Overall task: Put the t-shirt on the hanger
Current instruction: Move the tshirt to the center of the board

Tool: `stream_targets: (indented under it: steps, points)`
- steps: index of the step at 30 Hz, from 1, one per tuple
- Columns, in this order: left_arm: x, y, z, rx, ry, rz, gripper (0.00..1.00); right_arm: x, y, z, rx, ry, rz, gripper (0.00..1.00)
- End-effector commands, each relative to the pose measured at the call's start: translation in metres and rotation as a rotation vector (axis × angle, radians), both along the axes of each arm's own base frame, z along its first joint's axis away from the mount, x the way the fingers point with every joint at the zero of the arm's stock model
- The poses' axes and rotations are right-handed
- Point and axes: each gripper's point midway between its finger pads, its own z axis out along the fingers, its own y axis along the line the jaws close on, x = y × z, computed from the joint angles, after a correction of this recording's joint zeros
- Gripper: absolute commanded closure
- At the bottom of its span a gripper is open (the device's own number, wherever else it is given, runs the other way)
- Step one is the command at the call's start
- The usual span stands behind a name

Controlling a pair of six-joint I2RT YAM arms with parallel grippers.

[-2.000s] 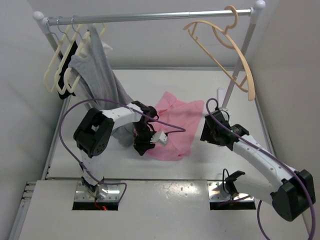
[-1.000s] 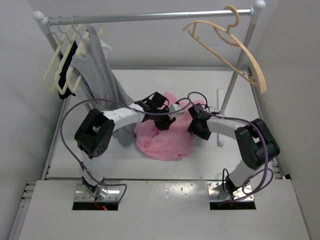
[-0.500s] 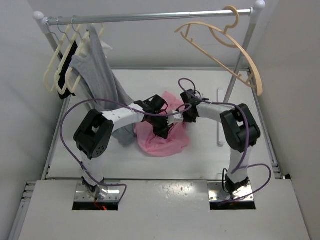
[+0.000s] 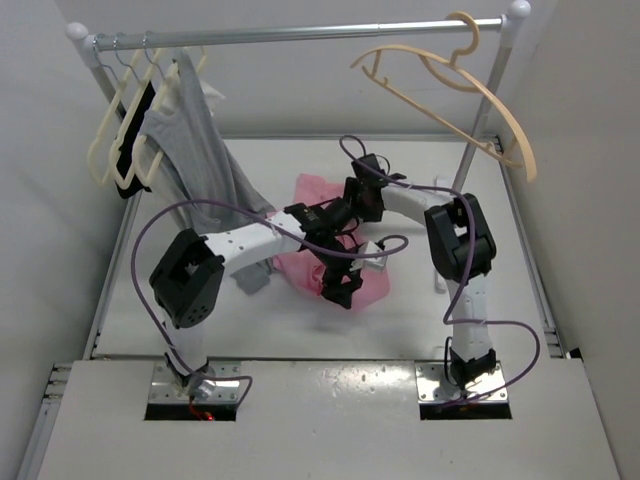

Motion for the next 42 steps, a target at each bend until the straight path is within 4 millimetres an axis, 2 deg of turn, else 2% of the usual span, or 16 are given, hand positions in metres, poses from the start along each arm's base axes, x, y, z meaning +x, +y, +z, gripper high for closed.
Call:
stream_targets:
  steps: [1,2,6,11,13,18,19,23,24,26,27,29,30,34,39,42]
  points:
    - [0.054,0.022,0.030,0.003,-0.119,0.157,0.20,-0.015,-0.010,0.030,-0.016,-0.039,0.070,0.34]
    - [0.063,0.029,0.031,0.018,-0.136,0.195,0.20,-0.018,-0.011,0.045,-0.007,-0.063,0.069,0.33]
    - [0.099,0.057,0.056,0.062,-0.332,0.284,0.20,-0.046,-0.028,0.043,-0.049,-0.017,0.055,0.31]
    - [0.127,0.121,0.031,0.227,-0.501,0.372,0.20,-0.088,-0.039,0.038,-0.043,0.050,-0.003,0.31]
    - [0.143,0.136,0.023,0.259,-0.552,0.432,0.20,-0.102,-0.046,0.033,-0.049,0.070,-0.026,0.31]
    - [0.180,0.149,-0.007,0.309,-0.628,0.516,0.16,-0.121,-0.058,0.043,-0.092,0.092,-0.043,0.30]
    - [0.182,0.147,-0.018,0.325,-0.591,0.535,0.16,-0.126,-0.060,0.048,-0.091,0.090,-0.043,0.29]
    - [0.190,0.137,-0.025,0.316,-0.557,0.561,0.16,-0.148,-0.074,0.054,-0.126,0.077,-0.086,0.29]
    - [0.189,0.136,-0.033,0.319,-0.537,0.550,0.18,-0.148,-0.075,0.067,-0.109,0.040,-0.104,0.28]
    - [0.187,0.142,-0.043,0.342,-0.535,0.527,0.25,-0.160,-0.082,0.069,-0.139,0.053,-0.104,0.28]
    - [0.177,0.144,-0.051,0.355,-0.502,0.500,0.43,-0.162,-0.083,0.071,-0.140,0.056,-0.104,0.27]
    - [0.171,0.148,-0.053,0.354,-0.490,0.460,0.57,-0.177,-0.080,0.067,-0.125,0.087,-0.077,0.27]
    - [0.162,0.148,-0.058,0.344,-0.469,0.438,0.70,-0.183,-0.079,0.065,-0.115,0.100,-0.059,0.27]
    - [0.160,0.146,-0.046,0.321,-0.467,0.456,1.00,-0.205,-0.064,0.072,-0.022,0.113,0.009,0.27]
    - [0.158,0.144,-0.029,0.312,-0.418,0.540,1.00,-0.239,-0.048,0.056,0.035,0.216,0.076,0.26]
    - [0.152,0.143,-0.025,0.315,-0.369,0.558,1.00,-0.255,-0.025,0.045,0.151,0.259,0.107,0.26]
